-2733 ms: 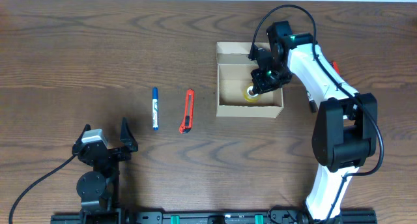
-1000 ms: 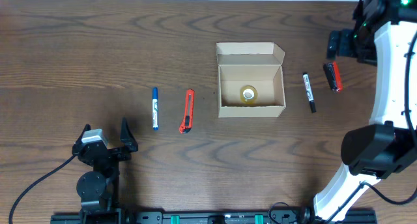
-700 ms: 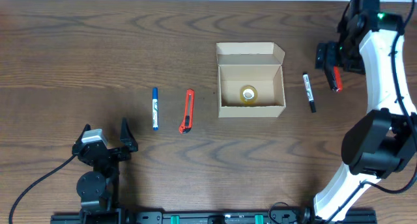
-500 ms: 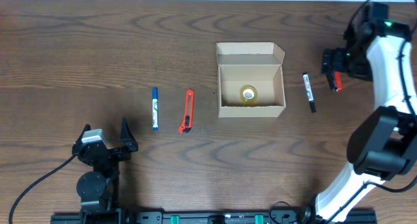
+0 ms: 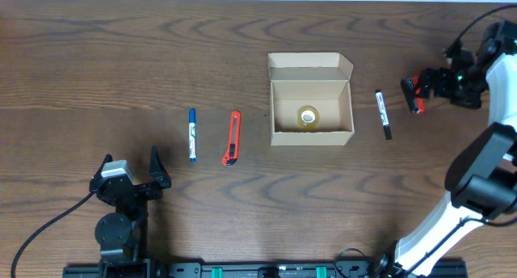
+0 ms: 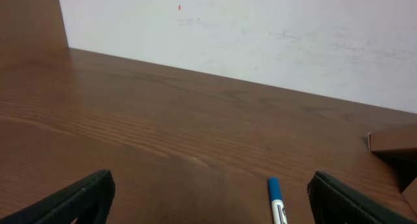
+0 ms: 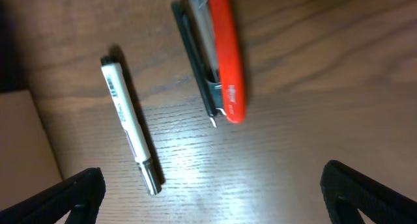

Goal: Pack container
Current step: 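Lower the right gripper and grasp the red stapler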

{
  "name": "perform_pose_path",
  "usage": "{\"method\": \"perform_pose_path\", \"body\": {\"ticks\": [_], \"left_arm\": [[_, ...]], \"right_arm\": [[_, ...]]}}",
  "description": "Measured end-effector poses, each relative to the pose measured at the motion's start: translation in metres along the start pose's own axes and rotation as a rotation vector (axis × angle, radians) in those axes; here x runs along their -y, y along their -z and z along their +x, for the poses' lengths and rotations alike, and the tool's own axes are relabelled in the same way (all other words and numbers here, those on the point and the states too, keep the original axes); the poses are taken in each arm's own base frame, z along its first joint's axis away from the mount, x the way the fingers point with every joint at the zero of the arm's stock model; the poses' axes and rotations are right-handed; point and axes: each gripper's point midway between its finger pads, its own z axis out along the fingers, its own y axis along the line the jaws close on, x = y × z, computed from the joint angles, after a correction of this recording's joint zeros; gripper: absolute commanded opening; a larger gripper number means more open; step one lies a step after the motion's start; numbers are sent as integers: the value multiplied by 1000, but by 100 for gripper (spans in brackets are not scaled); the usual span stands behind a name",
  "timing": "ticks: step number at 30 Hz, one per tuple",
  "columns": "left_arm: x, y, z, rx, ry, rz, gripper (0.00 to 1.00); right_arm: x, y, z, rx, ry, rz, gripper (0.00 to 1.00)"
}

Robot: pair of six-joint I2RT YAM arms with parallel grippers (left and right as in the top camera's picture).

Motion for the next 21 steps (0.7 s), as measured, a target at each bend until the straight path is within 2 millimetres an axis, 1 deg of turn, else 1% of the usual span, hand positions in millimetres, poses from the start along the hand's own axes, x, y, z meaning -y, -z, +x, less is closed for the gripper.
{"method": "perform_pose_path", "body": {"ticks": [3,6,9,21], "left_arm": [[0,0,0,0,0,0,95],[0,0,0,0,0,0,95],[0,0,0,0,0,0,95],[0,0,0,0,0,0,95]], "right_arm": [[-3,-20,4,-48,21,-8,99],[-7,-31,2,-61,45,9,99],[-10,-33,-4,-45,66,31,99],[-2,-35,-11,-28,117,75,99]]}}
